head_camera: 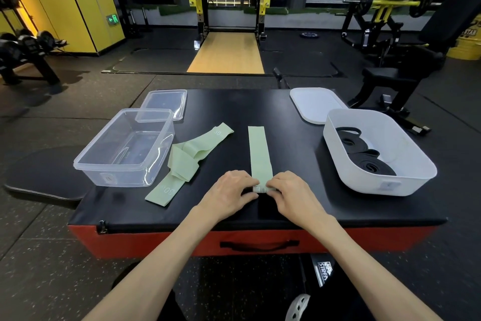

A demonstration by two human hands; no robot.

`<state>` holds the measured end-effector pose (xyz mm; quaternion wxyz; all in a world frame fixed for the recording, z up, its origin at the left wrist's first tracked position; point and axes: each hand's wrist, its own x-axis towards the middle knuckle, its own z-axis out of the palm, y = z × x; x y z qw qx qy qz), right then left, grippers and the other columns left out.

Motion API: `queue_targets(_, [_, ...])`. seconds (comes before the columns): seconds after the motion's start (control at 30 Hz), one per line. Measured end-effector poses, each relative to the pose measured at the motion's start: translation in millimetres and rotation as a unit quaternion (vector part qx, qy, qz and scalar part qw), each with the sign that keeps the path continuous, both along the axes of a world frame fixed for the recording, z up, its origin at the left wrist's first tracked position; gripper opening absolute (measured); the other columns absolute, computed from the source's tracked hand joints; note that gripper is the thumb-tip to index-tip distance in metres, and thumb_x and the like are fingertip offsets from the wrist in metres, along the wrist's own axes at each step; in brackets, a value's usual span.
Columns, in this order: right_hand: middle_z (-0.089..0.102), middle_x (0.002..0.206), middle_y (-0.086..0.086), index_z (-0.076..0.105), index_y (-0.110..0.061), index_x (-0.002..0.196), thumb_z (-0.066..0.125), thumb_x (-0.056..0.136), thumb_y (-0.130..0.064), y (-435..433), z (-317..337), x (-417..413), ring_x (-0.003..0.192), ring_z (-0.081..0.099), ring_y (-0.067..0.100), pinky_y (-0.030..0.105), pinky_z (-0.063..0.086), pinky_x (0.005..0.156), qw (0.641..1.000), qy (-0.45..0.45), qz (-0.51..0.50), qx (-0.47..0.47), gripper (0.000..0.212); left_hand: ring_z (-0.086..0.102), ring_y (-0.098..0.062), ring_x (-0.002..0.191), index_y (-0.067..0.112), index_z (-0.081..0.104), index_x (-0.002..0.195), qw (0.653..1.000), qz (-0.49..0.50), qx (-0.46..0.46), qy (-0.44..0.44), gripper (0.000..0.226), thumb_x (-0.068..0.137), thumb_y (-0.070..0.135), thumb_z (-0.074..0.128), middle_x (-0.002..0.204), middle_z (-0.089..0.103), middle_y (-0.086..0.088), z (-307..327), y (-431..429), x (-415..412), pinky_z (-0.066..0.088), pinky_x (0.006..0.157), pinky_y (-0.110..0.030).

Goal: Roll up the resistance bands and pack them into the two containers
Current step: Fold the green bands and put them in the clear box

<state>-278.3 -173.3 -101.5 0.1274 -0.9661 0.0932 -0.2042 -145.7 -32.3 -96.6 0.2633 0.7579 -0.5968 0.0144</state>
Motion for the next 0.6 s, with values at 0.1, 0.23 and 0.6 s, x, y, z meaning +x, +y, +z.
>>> queue_targets(0.1, [0.063,0.079,0.003,0.069,-0.008,0.079,0.062,0.087,-0.011,-1,1,1,0.076,0.052,0.022,0.033,0.048,0.067,1.0,0.005,-0.005,-0.001,0.01,0.058,-0.019,0.089,0.01,0.071,0.099,1.0,0.001,-0.023,-0.015,0.016,0.086,0.017,0.067,0.098,0.066,-0.002,0,-2,-1,0.041,0.084,-0.023])
queue_targets(0.23, [0.064,0.079,0.003,0.069,-0.008,0.078,0.061,0.087,-0.011,-3,3,2,0.076,0.051,0.022,0.034,0.047,0.069,1.0,0.018,0.002,0.005,0.013,0.06,-0.021,0.086,0.009,0.072,0.093,0.999,0.001,-0.028,-0.015,0.011,0.086,0.015,0.066,0.091,0.068,-0.003,0,-8,-2,0.039,0.08,-0.021])
queue_targets(0.6, [0.061,0.1,0.006,0.07,-0.007,0.106,0.067,0.086,-0.013,0,5,-1,0.094,0.053,0.024,0.028,0.044,0.079,1.0,0.003,-0.009,0.003,0.022,0.06,-0.023,0.091,0.007,0.07,0.098,1.0,-0.006,-0.001,-0.009,0.016,0.092,0.016,0.058,0.094,0.067,-0.007,-2,-13,7,0.043,0.086,-0.029])
